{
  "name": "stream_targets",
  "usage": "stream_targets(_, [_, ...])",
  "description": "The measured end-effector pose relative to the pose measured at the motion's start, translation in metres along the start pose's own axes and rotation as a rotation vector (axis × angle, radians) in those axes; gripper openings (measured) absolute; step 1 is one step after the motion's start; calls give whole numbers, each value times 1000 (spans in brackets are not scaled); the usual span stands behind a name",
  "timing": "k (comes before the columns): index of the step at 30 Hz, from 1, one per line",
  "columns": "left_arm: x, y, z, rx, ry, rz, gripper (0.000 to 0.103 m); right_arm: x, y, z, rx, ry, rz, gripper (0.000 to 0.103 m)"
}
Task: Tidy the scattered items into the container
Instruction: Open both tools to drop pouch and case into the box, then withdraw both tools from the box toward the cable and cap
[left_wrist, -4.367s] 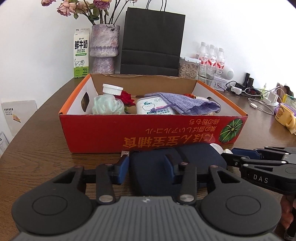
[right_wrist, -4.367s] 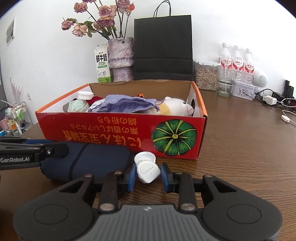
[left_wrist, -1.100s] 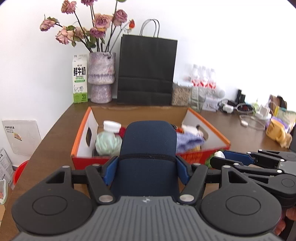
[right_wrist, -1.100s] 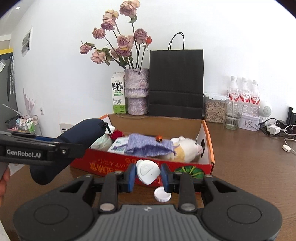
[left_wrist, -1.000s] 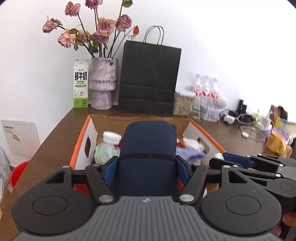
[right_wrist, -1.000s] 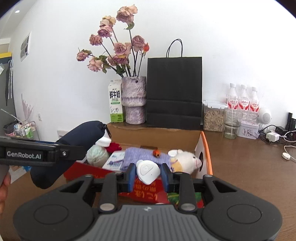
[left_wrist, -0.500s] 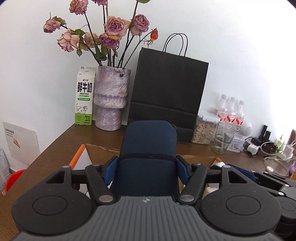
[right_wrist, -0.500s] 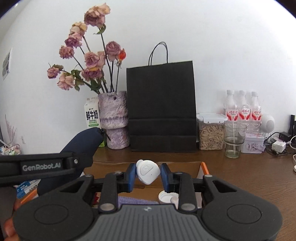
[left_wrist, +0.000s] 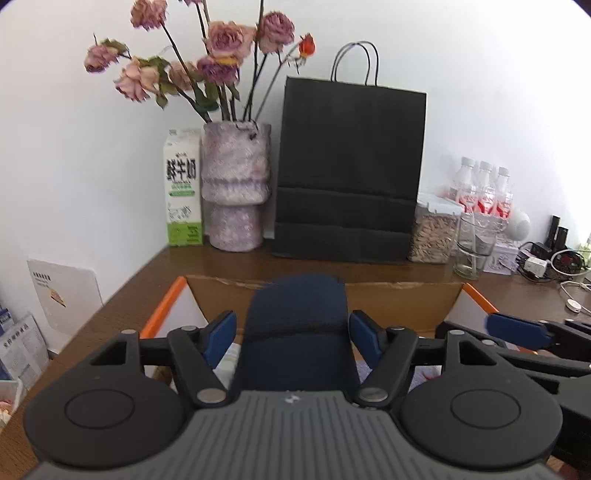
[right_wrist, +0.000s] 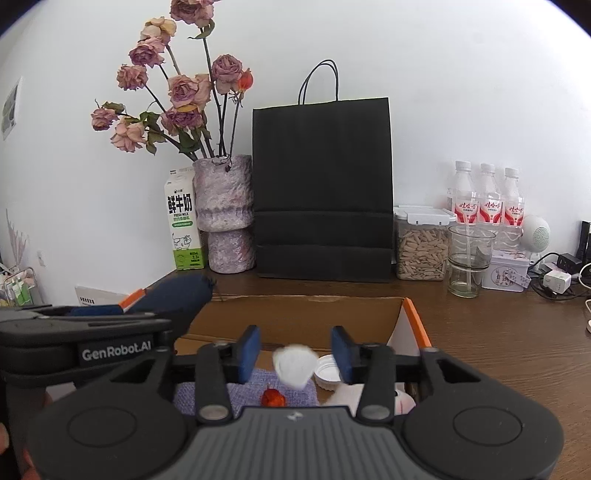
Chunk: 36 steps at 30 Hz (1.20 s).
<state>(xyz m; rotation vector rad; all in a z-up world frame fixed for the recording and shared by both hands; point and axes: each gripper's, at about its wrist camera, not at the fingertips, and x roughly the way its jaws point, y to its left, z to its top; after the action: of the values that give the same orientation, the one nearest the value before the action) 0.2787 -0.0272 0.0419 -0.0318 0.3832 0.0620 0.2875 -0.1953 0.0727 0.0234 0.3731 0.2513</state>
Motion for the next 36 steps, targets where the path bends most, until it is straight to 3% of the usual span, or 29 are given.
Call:
stream_targets(1, [-4, 1, 1, 2, -24, 34, 94, -3, -2, 0, 7, -12, -21, 75])
stream_targets(2, [-8, 3, 2, -5, -51, 70, 103, -7, -4, 1, 19, -27, -39, 82])
stream_targets(3, [-12, 7, 2, -21, -75, 76, 103, -12, -9, 2, 36, -43, -45, 96])
stream_targets(4, [-14, 11, 3, -41, -78, 53, 103, -16, -13, 3, 52, -50, -26, 101])
stream_targets(7, [-19, 19, 4, -95, -71, 3, 103, -24, -21, 5, 91, -58, 21, 102])
stream_targets(26, [-37, 39, -5, -116, -99, -3, 103, -49, -15, 0, 56, -107, 44, 103])
stream_targets(36, [-69, 39, -25, -65, -104, 15, 103, -71, 0, -22, 4, -72, 36, 103])
